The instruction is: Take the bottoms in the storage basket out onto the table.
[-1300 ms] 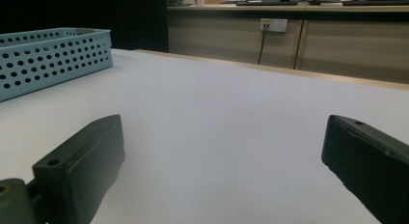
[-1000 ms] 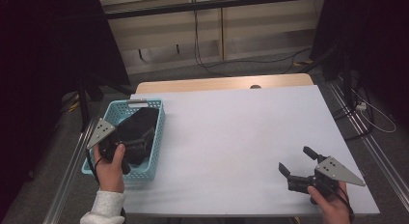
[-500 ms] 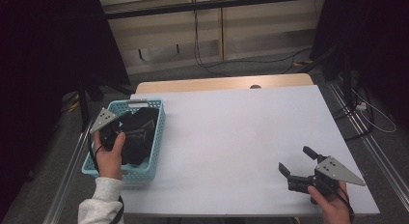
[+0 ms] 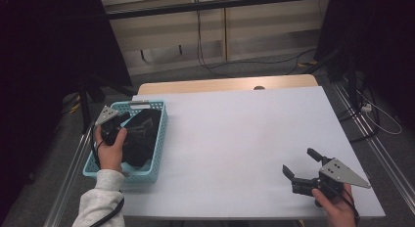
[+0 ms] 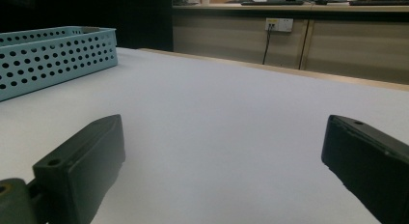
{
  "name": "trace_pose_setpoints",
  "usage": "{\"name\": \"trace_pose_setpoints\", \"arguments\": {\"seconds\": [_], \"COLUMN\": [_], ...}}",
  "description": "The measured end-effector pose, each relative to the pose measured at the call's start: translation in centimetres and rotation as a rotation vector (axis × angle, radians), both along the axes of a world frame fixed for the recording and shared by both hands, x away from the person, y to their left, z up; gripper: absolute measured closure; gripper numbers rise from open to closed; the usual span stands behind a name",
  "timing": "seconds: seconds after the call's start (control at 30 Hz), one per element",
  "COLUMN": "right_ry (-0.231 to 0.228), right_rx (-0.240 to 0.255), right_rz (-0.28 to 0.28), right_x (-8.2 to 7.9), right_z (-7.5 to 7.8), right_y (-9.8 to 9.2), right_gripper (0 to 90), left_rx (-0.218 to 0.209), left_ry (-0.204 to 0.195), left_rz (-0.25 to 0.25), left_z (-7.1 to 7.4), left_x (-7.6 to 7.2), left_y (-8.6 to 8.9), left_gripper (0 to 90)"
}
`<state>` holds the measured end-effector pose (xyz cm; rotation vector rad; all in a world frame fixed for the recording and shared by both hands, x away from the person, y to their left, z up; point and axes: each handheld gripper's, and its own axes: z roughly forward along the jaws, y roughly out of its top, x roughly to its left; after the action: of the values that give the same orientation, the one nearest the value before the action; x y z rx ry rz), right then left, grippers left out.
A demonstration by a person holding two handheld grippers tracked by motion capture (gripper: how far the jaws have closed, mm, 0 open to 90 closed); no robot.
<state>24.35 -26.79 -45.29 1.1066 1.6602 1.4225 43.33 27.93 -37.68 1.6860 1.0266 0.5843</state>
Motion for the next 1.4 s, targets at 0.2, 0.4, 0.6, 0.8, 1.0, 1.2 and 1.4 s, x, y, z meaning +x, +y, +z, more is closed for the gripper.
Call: {"name": "trace_pose_setpoints", "arguments": {"seconds": [0.2, 0.4, 0.6, 0.8, 1.0, 1.2, 1.4], "right_ry": [0.002, -0.002, 0.000, -0.001, 0.002, 0.002, 0.001], "right_rx": [0.001, 0.000, 0.003, 0.002, 0.013, -0.001, -0.002], "right_rz": [-0.002, 0.004, 0.010, 0.016, 0.015, 0.015, 0.022], "right_x": [0.1, 0.0, 0.0, 0.0, 0.1, 0.2, 0.3], "right_z": [-0.1, 0.0, 0.0, 0.0, 0.0, 0.0, 0.0], "right_y": [0.0, 0.0, 0.2, 0.2, 0.2, 0.1, 0.0], "right_gripper": [0.9, 0.9, 0.9, 0.9, 0.9, 0.9, 0.9], "left_rx": [0.021, 0.047, 0.107, 0.153, 0.173, 0.212, 0.249], "left_ry": [0.023, 0.073, 0.107, 0.162, 0.215, 0.293, 0.335], "left_rz": [0.035, 0.077, 0.100, 0.114, 0.117, 0.126, 0.126], "left_z": [-0.7, -1.7, -2.5, -3.6, -4.5, -5.9, -6.2], "left_x": [1.0, 2.2, 3.0, 3.8, 4.3, 4.9, 5.2], "left_y": [0.4, 0.8, 0.8, 1.0, 0.7, 0.5, 0.2], "left_gripper": [2.5, 2.6, 2.7, 2.7, 2.7, 2.8, 2.7]}}
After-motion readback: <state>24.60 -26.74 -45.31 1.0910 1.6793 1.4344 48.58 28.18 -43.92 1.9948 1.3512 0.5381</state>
